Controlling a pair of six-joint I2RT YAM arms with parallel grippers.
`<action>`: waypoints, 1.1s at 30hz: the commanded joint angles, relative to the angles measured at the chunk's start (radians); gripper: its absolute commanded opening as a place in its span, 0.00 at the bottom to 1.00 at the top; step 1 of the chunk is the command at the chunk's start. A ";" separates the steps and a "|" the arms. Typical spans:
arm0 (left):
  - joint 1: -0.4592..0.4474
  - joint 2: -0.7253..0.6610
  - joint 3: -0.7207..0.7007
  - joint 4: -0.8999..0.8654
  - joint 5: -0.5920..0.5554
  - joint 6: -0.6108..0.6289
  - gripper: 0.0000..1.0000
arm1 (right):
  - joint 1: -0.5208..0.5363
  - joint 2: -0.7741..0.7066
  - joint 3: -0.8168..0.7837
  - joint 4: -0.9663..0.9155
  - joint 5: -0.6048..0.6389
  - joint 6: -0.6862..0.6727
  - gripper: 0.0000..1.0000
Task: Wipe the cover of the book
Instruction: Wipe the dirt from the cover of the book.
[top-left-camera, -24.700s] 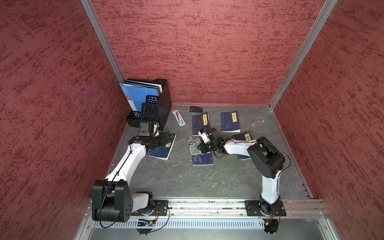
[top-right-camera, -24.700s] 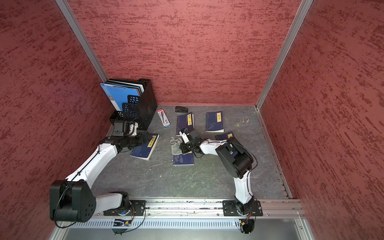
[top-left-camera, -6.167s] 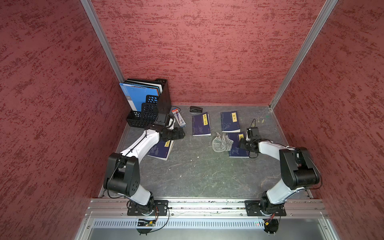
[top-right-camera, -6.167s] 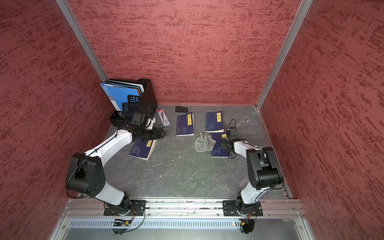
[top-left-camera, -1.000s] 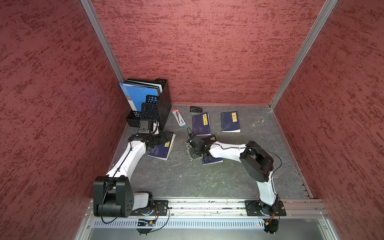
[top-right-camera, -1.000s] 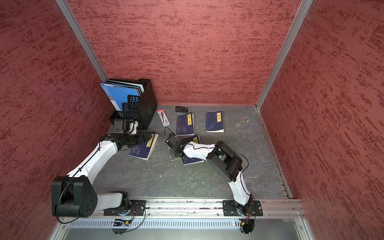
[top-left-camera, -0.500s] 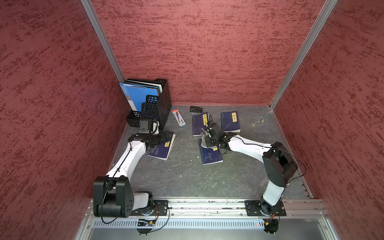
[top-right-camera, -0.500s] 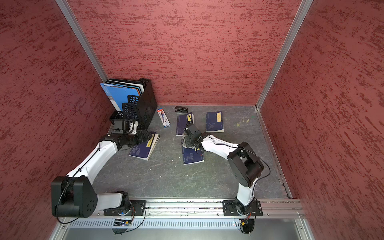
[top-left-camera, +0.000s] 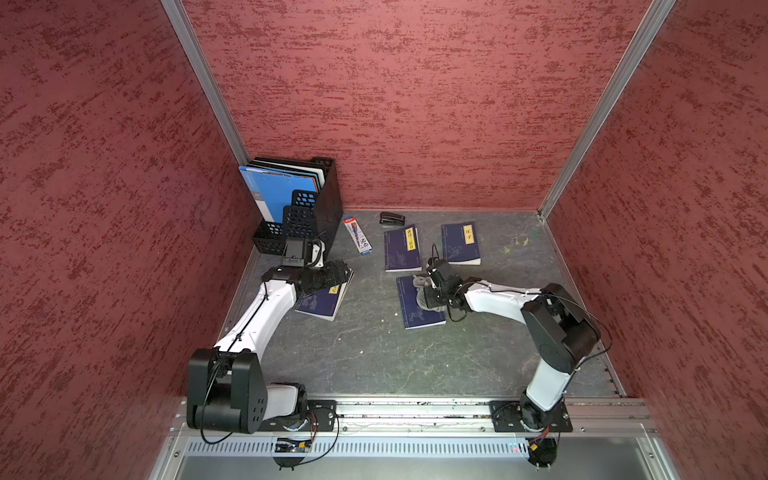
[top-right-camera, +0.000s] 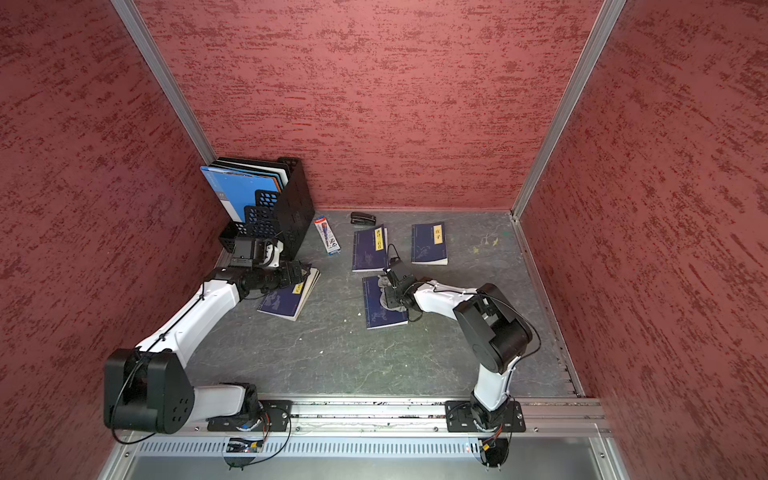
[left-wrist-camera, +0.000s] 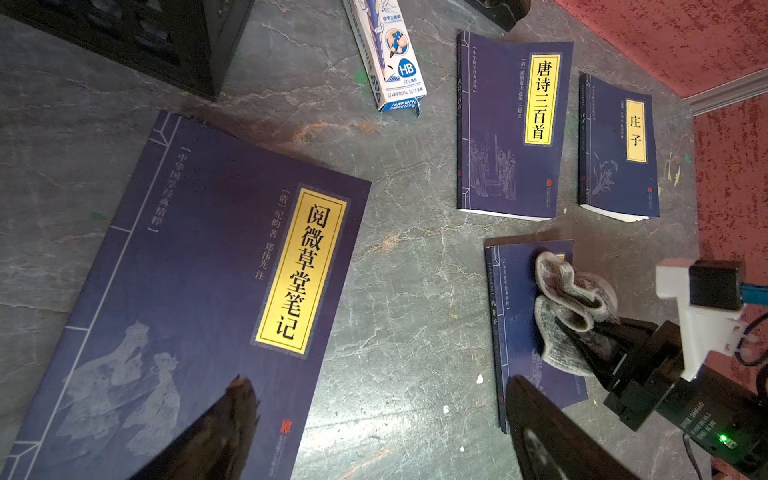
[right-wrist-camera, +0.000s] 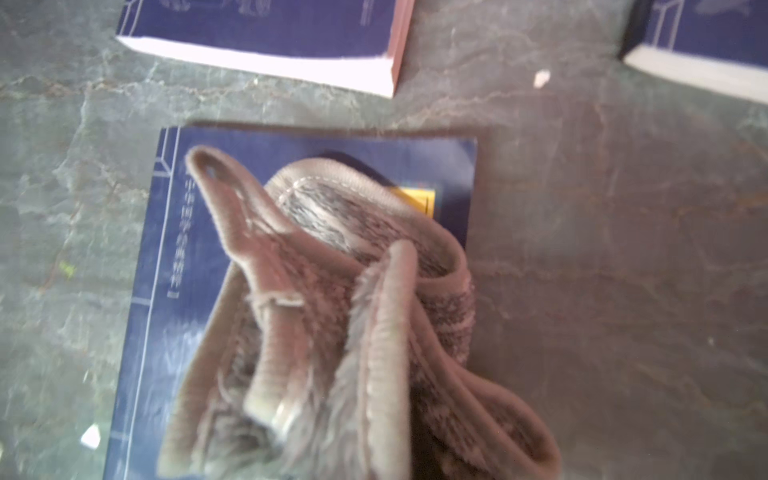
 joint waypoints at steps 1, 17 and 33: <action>-0.002 0.018 0.031 0.028 -0.007 0.019 0.95 | 0.028 -0.043 -0.069 -0.072 -0.064 0.029 0.09; -0.002 0.027 0.054 0.022 0.000 0.018 0.95 | 0.018 0.005 -0.096 -0.045 -0.065 0.061 0.10; -0.002 -0.006 0.032 0.007 -0.004 0.022 0.95 | -0.077 0.238 0.194 -0.045 -0.050 -0.028 0.11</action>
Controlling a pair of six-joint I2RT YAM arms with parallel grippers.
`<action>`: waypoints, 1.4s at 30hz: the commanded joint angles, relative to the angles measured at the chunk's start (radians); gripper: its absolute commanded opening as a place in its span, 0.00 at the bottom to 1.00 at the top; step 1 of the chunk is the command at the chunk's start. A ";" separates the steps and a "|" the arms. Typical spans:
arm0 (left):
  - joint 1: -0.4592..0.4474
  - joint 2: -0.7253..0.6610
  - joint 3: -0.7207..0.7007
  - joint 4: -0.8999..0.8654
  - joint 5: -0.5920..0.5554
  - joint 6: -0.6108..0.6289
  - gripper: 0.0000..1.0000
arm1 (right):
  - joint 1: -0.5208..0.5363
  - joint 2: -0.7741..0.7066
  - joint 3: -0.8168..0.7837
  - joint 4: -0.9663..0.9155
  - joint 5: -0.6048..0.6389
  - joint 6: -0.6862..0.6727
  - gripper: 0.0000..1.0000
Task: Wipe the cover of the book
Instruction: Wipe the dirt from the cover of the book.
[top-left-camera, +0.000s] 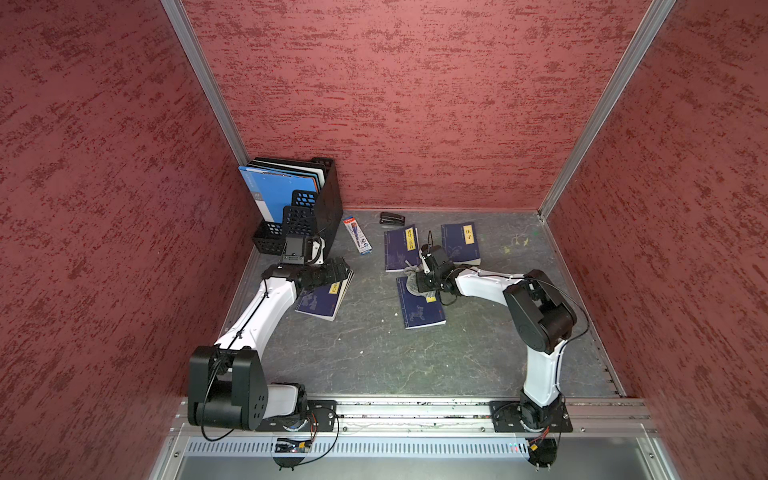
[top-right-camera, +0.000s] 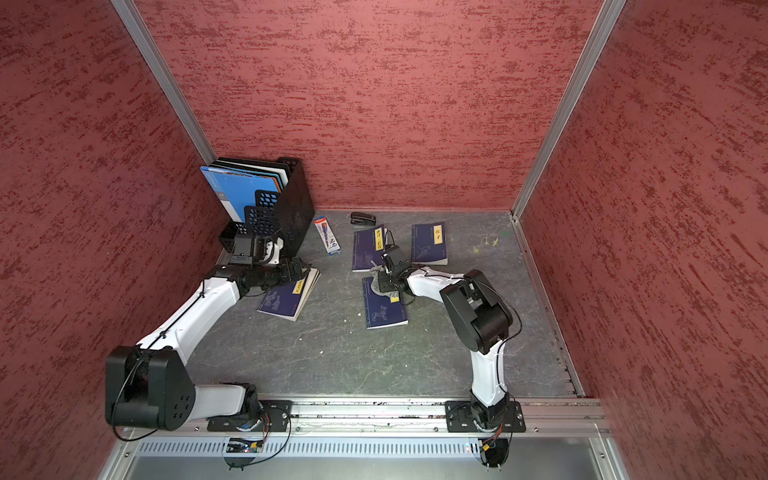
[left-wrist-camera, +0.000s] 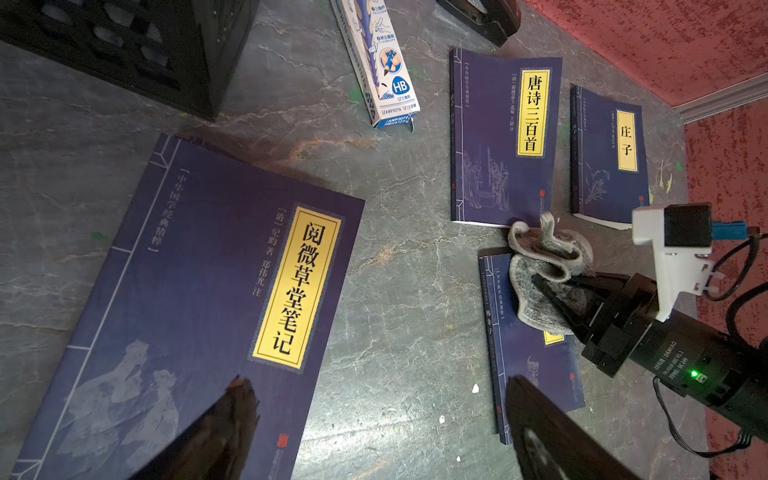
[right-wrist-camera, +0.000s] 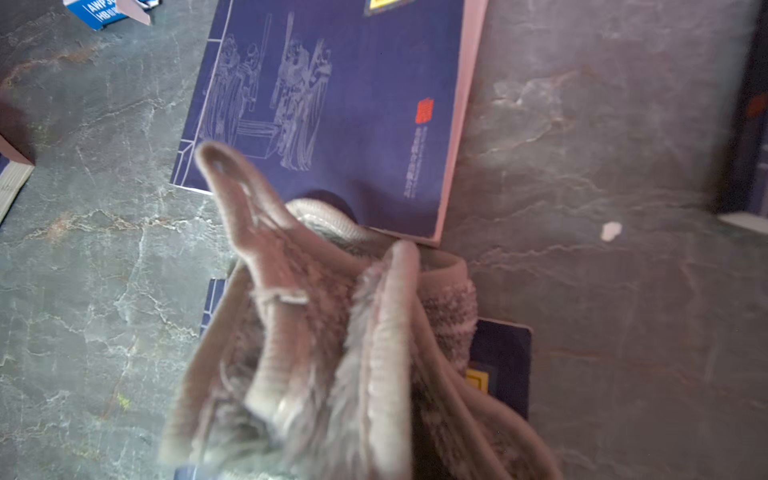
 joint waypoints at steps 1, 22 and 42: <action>-0.002 -0.019 0.009 0.002 -0.004 0.023 0.95 | -0.010 0.021 -0.053 -0.091 0.019 -0.010 0.11; -0.002 0.019 0.054 0.001 -0.007 0.024 0.95 | 0.121 -0.355 -0.539 -0.109 -0.059 0.192 0.11; -0.004 0.009 0.022 0.004 -0.008 0.019 0.95 | 0.003 -0.004 -0.088 -0.085 0.017 0.031 0.10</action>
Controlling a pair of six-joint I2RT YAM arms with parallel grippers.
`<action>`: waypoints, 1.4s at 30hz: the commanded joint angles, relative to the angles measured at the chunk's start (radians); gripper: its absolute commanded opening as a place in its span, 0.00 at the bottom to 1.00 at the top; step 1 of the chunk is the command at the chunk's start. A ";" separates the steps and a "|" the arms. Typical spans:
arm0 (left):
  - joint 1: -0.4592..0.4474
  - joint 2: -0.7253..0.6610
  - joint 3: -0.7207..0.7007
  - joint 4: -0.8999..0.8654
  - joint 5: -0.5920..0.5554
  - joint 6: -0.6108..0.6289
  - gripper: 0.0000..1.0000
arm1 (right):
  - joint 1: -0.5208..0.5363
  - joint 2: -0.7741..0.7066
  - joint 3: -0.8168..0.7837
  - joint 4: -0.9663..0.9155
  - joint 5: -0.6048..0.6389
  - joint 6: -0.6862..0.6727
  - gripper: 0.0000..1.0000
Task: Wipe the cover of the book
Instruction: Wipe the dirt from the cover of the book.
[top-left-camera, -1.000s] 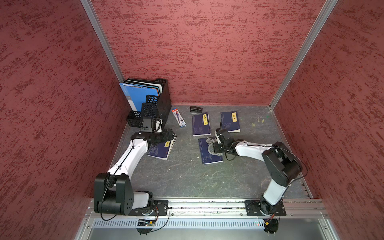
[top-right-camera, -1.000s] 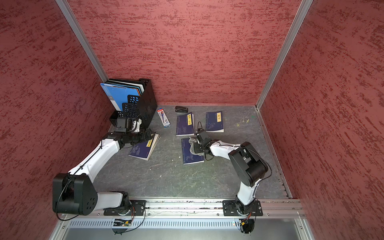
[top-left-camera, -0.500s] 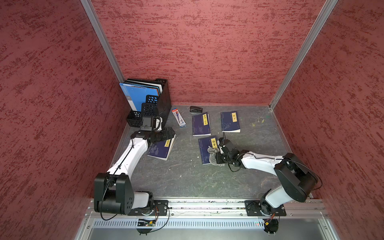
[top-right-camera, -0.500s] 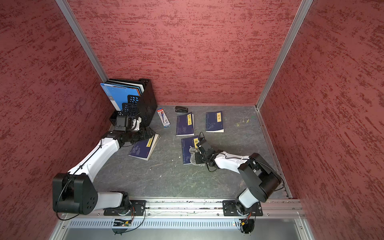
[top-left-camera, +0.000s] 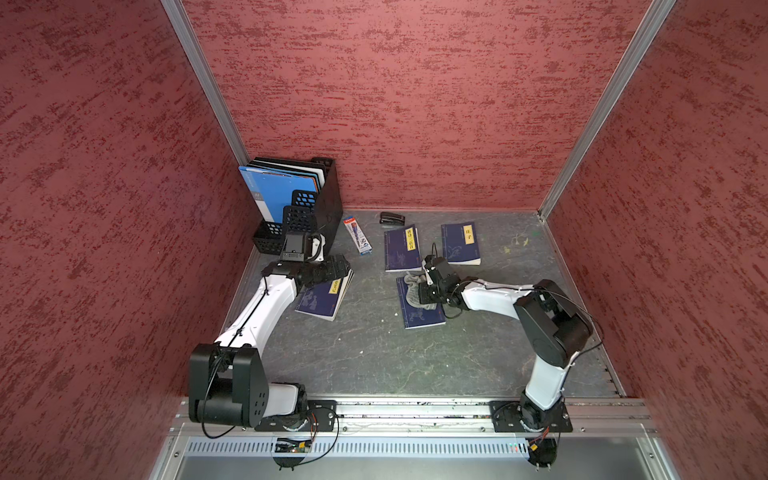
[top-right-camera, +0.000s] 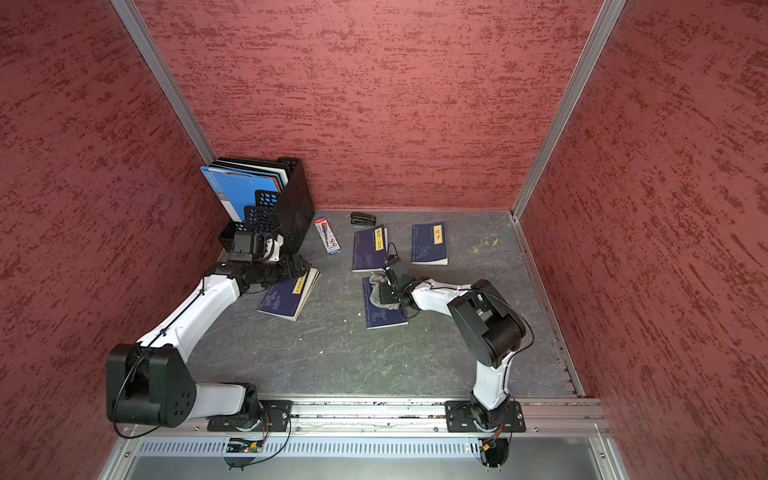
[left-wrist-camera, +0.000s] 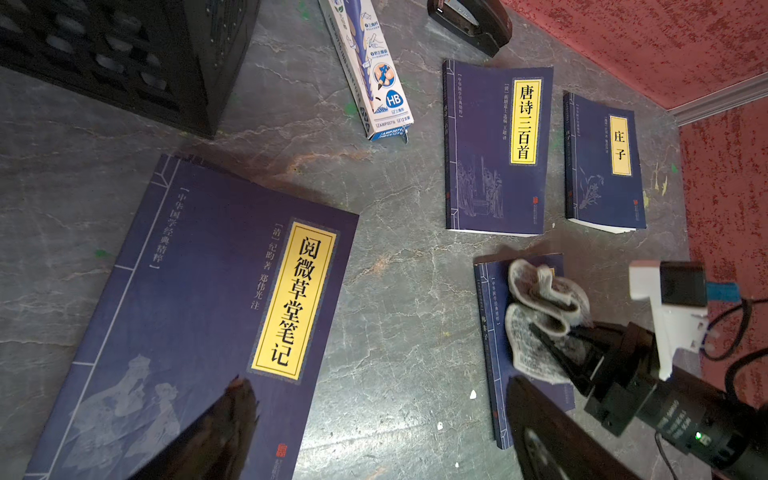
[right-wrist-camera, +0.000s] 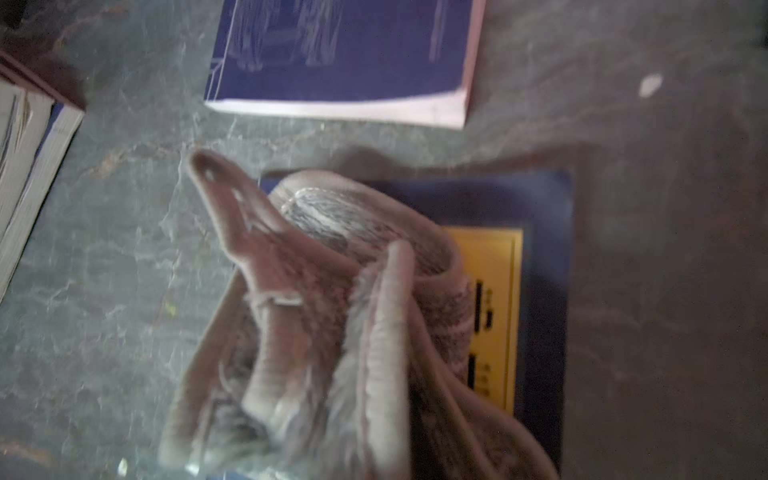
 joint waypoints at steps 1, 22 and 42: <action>-0.004 -0.009 -0.010 0.008 -0.009 0.008 0.95 | -0.028 0.091 0.059 -0.145 0.044 -0.063 0.10; -0.002 -0.007 -0.005 0.010 -0.014 0.014 0.95 | 0.188 -0.099 -0.261 -0.129 -0.036 0.065 0.10; 0.005 -0.051 -0.037 0.009 -0.006 0.011 0.95 | 0.044 0.129 0.093 -0.150 -0.077 -0.113 0.10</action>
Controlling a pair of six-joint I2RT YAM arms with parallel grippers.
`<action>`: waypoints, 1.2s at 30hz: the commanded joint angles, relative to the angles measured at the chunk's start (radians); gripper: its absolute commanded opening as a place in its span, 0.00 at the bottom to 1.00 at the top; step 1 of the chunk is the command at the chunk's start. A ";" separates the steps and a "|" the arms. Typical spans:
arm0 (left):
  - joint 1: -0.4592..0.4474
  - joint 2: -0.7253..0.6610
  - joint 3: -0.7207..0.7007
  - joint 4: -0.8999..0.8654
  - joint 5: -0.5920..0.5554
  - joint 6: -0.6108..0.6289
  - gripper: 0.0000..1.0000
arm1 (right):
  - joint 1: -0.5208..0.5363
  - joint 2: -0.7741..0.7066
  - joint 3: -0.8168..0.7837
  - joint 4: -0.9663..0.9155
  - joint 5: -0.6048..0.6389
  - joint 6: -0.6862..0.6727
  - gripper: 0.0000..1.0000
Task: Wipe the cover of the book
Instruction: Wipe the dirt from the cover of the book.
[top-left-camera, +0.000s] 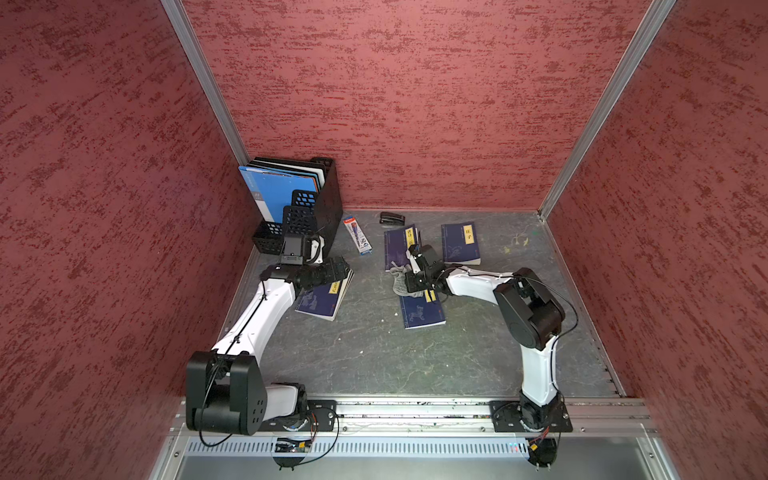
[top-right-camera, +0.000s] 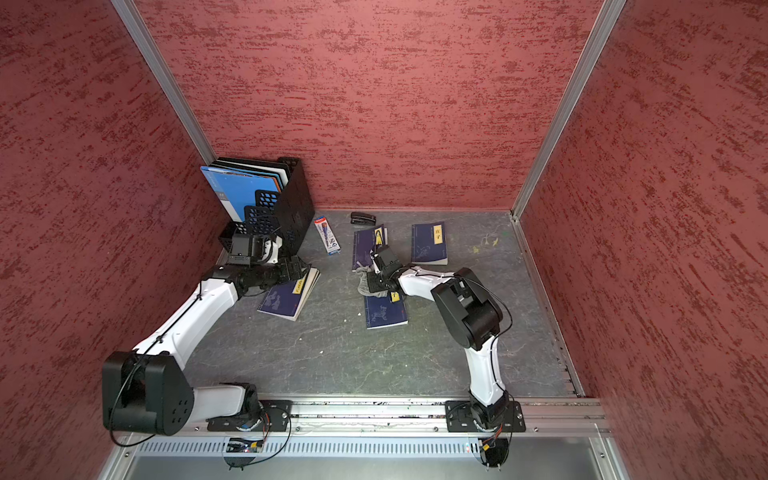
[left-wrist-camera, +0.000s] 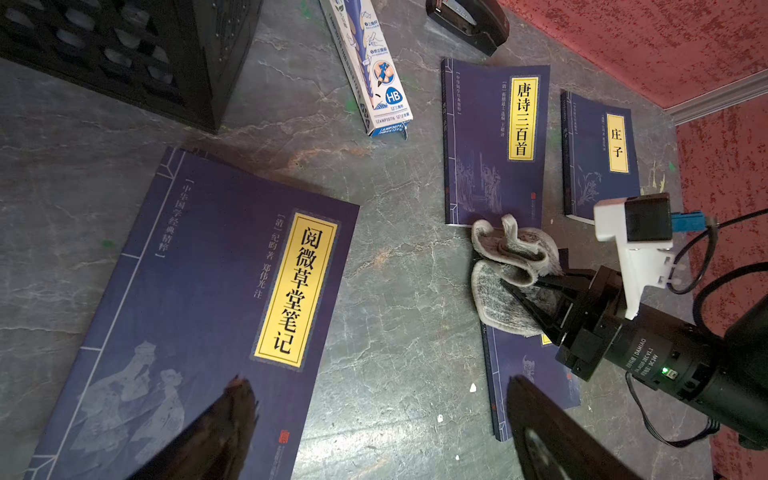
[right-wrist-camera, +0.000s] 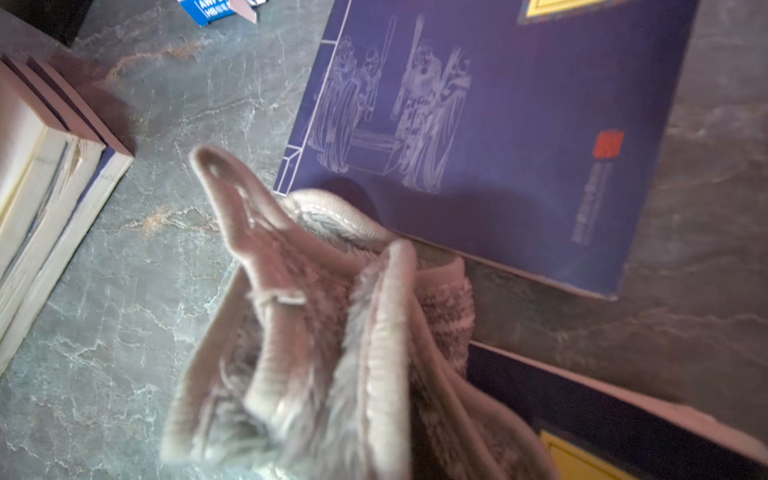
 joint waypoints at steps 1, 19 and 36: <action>0.004 -0.009 -0.011 0.015 -0.002 0.010 0.96 | 0.023 -0.027 -0.111 -0.136 -0.012 -0.016 0.10; 0.003 -0.002 -0.026 0.033 0.008 0.004 0.95 | 0.039 0.093 -0.013 -0.111 0.009 -0.012 0.10; 0.000 0.017 -0.020 0.046 0.009 0.004 0.96 | 0.116 -0.120 -0.312 -0.081 -0.060 0.018 0.09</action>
